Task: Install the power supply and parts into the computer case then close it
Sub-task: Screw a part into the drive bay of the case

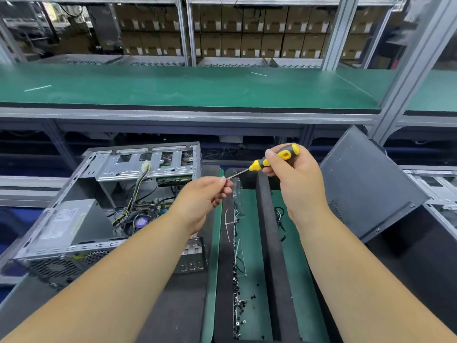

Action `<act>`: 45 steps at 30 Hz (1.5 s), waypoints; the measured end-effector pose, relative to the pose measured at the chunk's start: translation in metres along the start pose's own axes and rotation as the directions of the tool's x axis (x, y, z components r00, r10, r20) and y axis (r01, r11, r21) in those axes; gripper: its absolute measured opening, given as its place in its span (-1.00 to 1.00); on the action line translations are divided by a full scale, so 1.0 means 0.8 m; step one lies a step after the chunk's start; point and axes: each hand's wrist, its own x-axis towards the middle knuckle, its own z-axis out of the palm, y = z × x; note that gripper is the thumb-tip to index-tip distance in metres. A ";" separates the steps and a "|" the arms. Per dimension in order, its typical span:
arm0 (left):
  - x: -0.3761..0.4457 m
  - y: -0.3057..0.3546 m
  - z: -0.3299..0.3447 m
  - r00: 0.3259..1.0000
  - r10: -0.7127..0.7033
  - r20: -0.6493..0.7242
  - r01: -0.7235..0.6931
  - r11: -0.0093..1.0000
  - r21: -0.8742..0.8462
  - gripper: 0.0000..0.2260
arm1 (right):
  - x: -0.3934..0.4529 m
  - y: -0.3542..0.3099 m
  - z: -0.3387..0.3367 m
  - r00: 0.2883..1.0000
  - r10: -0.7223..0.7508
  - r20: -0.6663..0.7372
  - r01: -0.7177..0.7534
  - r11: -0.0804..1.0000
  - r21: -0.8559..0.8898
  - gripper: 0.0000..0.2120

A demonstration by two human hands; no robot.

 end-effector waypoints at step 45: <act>0.132 -0.037 -0.237 0.856 -0.517 0.017 0.483 0.787 -0.384 -0.94 | 0.127 0.106 0.354 0.981 -0.157 0.115 0.181 0.954 -0.240 -0.93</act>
